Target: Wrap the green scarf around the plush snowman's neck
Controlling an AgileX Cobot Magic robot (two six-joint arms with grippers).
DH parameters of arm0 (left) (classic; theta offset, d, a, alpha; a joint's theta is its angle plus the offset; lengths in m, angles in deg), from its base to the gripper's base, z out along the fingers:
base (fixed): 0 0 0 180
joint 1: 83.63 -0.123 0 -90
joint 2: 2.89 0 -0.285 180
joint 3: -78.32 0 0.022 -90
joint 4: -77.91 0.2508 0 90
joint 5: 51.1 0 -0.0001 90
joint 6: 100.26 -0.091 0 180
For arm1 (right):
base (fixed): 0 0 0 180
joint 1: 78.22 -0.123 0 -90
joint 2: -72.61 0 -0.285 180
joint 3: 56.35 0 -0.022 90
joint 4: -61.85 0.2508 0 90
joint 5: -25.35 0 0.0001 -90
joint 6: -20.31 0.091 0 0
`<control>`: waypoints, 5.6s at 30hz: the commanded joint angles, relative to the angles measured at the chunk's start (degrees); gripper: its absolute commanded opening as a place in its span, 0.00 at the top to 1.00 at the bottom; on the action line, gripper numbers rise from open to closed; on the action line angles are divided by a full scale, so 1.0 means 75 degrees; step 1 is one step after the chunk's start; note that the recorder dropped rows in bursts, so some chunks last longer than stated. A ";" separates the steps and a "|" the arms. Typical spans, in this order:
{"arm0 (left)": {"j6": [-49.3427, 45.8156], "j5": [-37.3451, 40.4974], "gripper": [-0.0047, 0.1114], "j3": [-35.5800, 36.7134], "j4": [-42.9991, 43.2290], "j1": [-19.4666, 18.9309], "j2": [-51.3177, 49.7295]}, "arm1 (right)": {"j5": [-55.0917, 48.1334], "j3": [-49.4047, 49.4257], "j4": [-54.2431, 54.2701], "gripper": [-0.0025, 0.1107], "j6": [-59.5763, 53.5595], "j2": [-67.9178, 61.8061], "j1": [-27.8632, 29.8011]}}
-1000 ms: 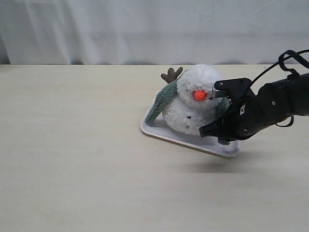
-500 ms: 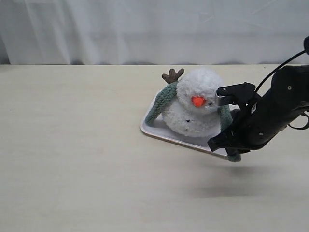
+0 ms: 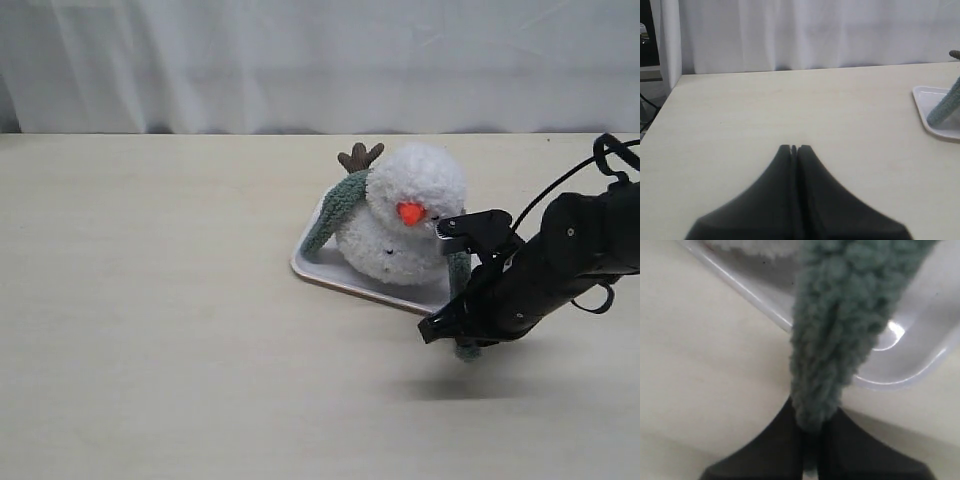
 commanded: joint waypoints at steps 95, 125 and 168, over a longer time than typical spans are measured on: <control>0.0000 -0.0070 0.96 0.0028 0.0008 -0.0013 0.0013 | -0.1893 -0.3137 -0.4465 0.73 0.0326 -0.1634 -0.2291; 0.0000 -0.0070 0.96 0.0028 0.0008 -0.0013 0.0013 | -0.2204 -0.2769 -0.4294 0.94 -0.1541 -0.2336 -0.2472; 0.0000 -0.0070 0.96 0.0028 0.0008 -0.0013 0.0013 | 0.0708 -0.3124 -0.0908 0.86 -0.0453 0.1070 -0.3406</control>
